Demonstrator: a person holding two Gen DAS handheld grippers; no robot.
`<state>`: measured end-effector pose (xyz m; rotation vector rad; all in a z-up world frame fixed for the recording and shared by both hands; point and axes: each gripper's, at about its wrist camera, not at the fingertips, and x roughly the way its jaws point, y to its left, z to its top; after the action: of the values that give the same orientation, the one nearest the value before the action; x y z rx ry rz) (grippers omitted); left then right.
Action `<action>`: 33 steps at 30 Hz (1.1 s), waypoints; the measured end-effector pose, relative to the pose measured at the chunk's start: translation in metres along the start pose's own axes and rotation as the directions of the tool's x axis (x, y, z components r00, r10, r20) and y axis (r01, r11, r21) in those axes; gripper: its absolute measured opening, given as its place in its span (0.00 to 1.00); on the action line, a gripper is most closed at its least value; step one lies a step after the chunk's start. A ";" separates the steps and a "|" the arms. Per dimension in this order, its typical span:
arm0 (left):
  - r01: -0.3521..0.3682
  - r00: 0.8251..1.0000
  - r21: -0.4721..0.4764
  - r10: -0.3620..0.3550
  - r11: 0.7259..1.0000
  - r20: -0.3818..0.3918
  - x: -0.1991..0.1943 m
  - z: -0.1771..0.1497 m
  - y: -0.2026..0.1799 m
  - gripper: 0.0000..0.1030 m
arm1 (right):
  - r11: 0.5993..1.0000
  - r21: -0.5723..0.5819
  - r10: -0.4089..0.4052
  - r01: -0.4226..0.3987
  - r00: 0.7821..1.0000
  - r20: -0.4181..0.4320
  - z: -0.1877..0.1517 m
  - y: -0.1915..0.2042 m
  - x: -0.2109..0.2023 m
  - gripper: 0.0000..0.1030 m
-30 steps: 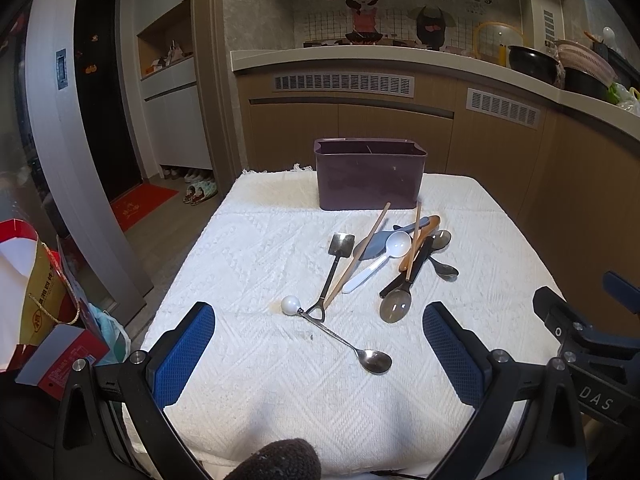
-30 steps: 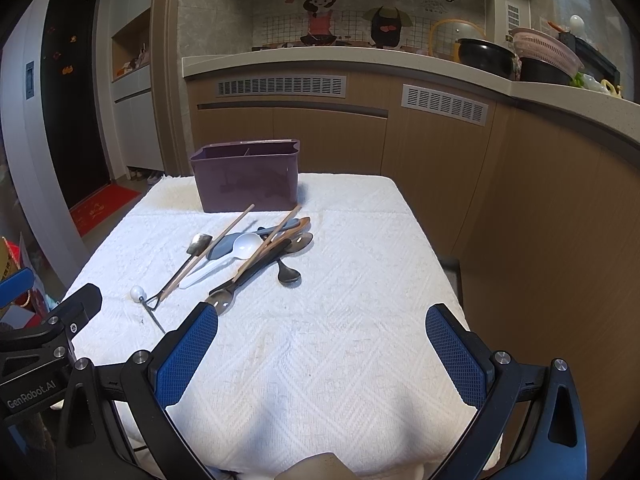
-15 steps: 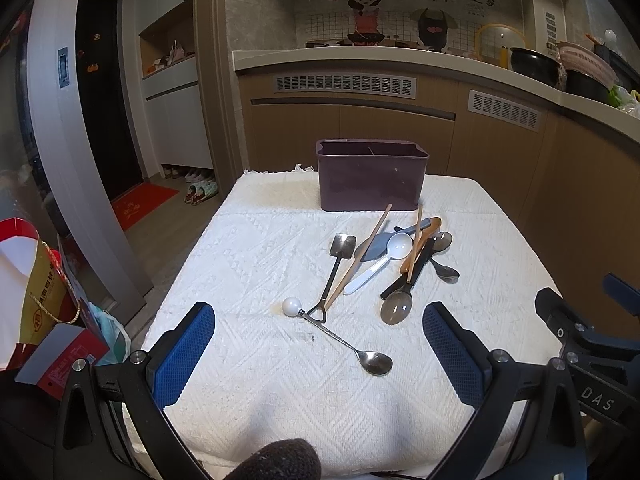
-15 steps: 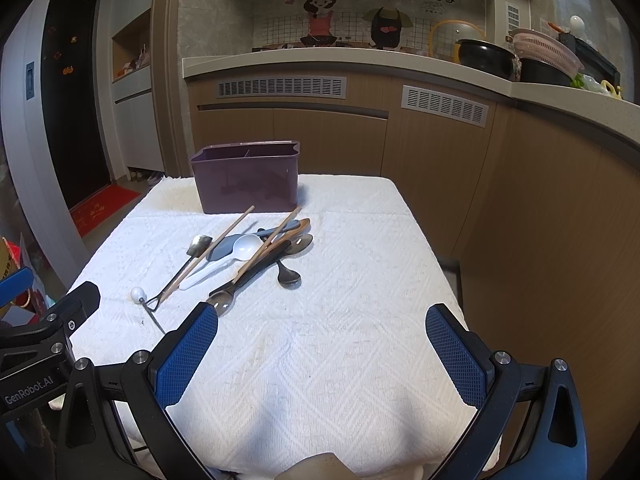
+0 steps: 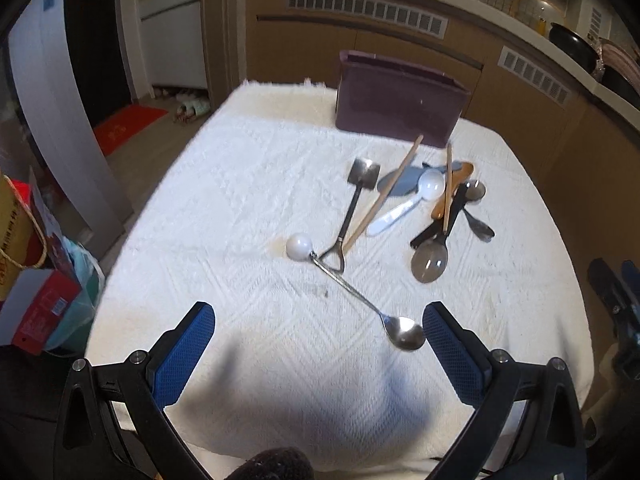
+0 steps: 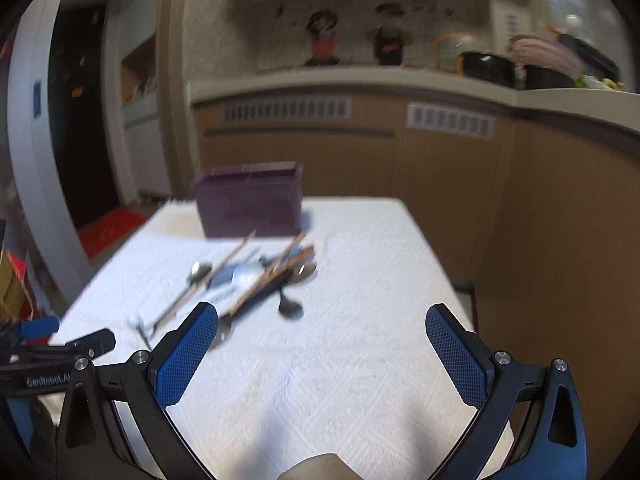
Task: Organize utensils
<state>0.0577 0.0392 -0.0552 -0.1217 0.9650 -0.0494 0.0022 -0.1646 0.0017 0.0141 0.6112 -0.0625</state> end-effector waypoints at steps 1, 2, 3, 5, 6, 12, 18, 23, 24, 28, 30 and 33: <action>0.001 0.999 -0.003 -0.001 1.000 -0.032 0.007 0.001 0.005 1.00 | 1.000 -0.019 0.011 -0.012 0.999 -0.042 -0.001 0.002 0.010 1.00; 0.005 0.998 -0.010 -0.006 1.000 -0.068 0.014 0.001 0.010 1.00 | 0.999 -0.029 0.011 -0.013 0.997 -0.070 -0.003 0.003 0.018 1.00; 0.011 0.994 -0.014 -0.012 1.000 -0.105 0.021 0.001 0.013 1.00 | 0.999 -0.039 0.003 -0.007 0.996 -0.088 -0.005 0.004 0.024 1.00; 0.012 0.984 -0.009 -0.013 1.000 -0.177 0.030 0.000 0.016 1.00 | 0.997 -0.074 -0.020 0.011 0.993 -0.119 -0.011 0.007 0.038 1.00; 0.014 0.980 -0.002 -0.014 1.000 -0.200 0.033 -0.001 0.015 1.00 | 0.995 -0.098 -0.042 0.028 0.990 -0.134 -0.014 0.010 0.045 1.00; 0.021 0.988 0.110 -0.003 0.994 -0.156 0.027 0.008 -0.002 1.00 | 0.992 -0.125 -0.052 0.029 0.982 -0.183 -0.017 0.010 0.070 1.00; 0.017 0.997 0.175 -0.003 0.985 -0.081 0.026 0.015 -0.011 1.00 | 0.997 -0.065 -0.046 0.035 0.982 -0.183 0.004 -0.006 0.078 1.00; -0.037 0.998 0.202 0.046 0.979 -0.040 0.030 0.013 -0.023 1.00 | 0.992 -0.082 -0.106 0.098 0.989 -0.100 0.026 -0.004 0.072 1.00; -0.024 0.995 0.203 0.042 0.979 -0.086 0.035 0.014 -0.025 1.00 | 0.993 -0.079 -0.094 0.086 0.991 -0.098 0.029 -0.004 0.071 1.00; 0.015 0.981 0.150 0.014 0.989 -0.192 0.049 0.014 -0.025 1.00 | 0.997 -0.059 -0.057 0.051 0.992 -0.110 0.036 -0.004 0.071 1.00; 0.031 0.987 0.101 -0.014 0.994 -0.158 0.044 0.014 -0.021 0.99 | 0.996 -0.056 -0.072 0.067 0.993 -0.091 0.034 -0.005 0.066 1.00; 0.019 1.000 0.058 -0.017 0.998 -0.026 0.030 0.010 -0.016 0.99 | 0.995 -0.058 -0.084 0.081 0.995 -0.056 0.021 -0.005 0.059 1.00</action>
<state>0.0829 0.0217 -0.0721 -0.0764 0.9867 -0.0954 0.0620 -0.1736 -0.0145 -0.0629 0.6718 -0.1254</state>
